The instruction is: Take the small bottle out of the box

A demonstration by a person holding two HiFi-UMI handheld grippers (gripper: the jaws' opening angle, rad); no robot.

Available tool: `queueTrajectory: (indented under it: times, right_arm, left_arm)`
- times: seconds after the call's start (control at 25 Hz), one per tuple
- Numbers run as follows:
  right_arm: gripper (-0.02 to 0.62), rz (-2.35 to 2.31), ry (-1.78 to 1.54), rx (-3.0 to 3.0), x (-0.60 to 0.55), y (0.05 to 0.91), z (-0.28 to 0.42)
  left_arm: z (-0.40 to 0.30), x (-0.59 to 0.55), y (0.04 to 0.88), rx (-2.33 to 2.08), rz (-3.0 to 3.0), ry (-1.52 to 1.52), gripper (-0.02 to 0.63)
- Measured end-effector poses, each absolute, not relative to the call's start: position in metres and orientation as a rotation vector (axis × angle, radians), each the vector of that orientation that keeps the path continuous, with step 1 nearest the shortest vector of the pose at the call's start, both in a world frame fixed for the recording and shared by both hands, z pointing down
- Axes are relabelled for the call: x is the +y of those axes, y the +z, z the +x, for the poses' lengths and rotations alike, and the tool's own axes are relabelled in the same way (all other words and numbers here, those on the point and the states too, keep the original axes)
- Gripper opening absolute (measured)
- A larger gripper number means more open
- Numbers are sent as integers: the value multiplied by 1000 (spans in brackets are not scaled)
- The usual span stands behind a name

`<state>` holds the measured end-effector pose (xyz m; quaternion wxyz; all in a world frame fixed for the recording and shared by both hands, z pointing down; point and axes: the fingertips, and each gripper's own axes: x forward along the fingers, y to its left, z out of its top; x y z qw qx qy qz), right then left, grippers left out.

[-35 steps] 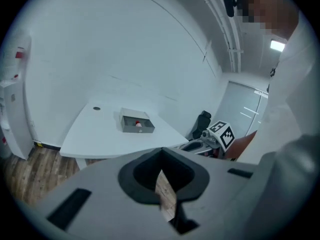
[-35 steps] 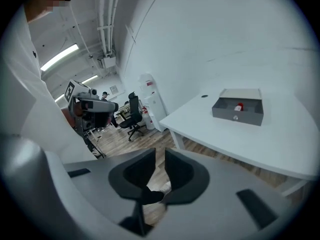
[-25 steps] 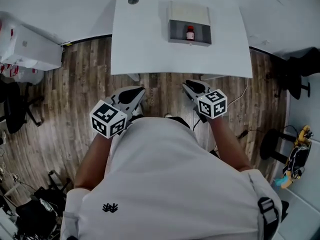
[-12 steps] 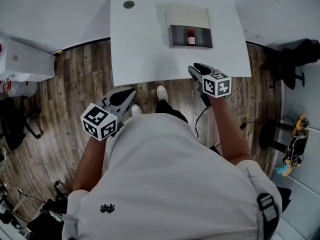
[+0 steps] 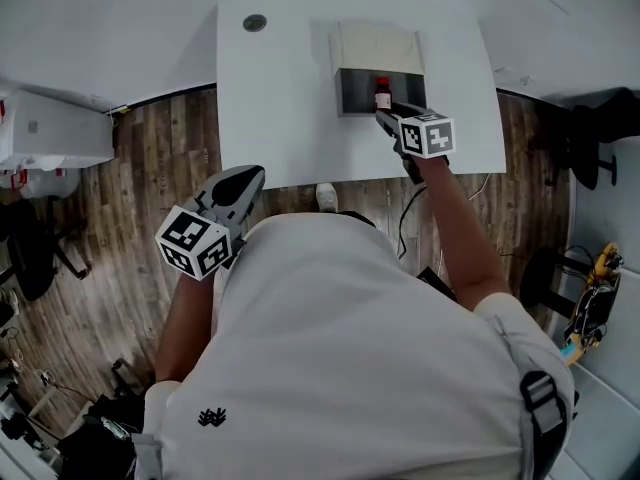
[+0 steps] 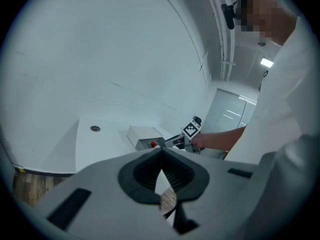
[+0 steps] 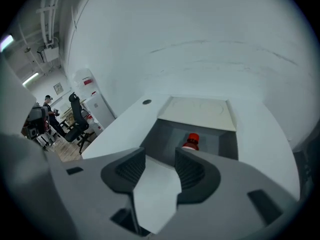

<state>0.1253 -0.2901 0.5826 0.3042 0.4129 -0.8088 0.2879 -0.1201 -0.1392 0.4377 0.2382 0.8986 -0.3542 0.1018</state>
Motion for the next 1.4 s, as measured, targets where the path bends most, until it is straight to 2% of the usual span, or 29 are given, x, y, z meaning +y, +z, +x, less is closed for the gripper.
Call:
queueTrajectory:
  times: [0.6, 1.4]
  right_arm:
    - [268, 1019, 875, -1936, -341, 646, 143]
    - [273, 901, 979, -1696, -342, 686, 149]
  left_arm:
    - [-97, -174, 437, -1018, 2441, 325, 6]
    - [-101, -176, 449, -1081, 2334, 314, 6]
